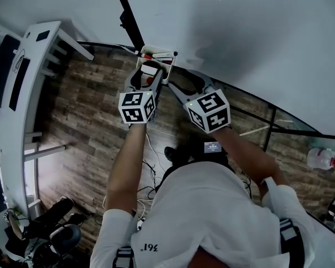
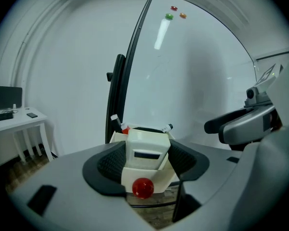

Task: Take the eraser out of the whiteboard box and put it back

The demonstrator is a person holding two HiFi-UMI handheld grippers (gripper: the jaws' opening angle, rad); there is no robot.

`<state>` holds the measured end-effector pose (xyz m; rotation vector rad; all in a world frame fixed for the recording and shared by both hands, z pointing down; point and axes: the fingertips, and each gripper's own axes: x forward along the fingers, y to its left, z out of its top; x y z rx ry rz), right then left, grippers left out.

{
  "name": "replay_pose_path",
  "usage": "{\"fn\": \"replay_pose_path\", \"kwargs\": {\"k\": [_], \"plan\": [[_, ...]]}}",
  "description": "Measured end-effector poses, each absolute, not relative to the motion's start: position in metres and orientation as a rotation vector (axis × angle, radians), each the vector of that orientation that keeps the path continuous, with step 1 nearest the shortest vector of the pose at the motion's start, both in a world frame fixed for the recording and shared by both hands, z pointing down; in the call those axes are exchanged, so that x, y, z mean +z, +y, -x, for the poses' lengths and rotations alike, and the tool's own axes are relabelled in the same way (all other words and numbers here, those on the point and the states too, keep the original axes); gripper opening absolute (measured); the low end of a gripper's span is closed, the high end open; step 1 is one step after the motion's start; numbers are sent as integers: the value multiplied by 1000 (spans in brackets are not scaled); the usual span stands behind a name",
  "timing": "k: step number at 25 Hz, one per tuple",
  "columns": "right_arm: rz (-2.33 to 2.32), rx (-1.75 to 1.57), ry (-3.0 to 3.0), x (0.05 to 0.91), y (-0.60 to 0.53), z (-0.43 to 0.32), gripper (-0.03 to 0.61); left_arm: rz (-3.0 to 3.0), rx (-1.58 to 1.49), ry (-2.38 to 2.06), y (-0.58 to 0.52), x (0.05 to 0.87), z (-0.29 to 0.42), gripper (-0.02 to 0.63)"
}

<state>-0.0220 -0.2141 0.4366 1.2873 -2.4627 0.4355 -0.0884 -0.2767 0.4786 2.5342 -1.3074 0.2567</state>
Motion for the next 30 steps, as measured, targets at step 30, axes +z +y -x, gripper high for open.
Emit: {"fn": "replay_pose_path", "kwargs": {"k": [30], "plan": [[-1293,373,-2499,412,-192,3,236,-2563,-140,-1428,-255,379,130,272]]}}
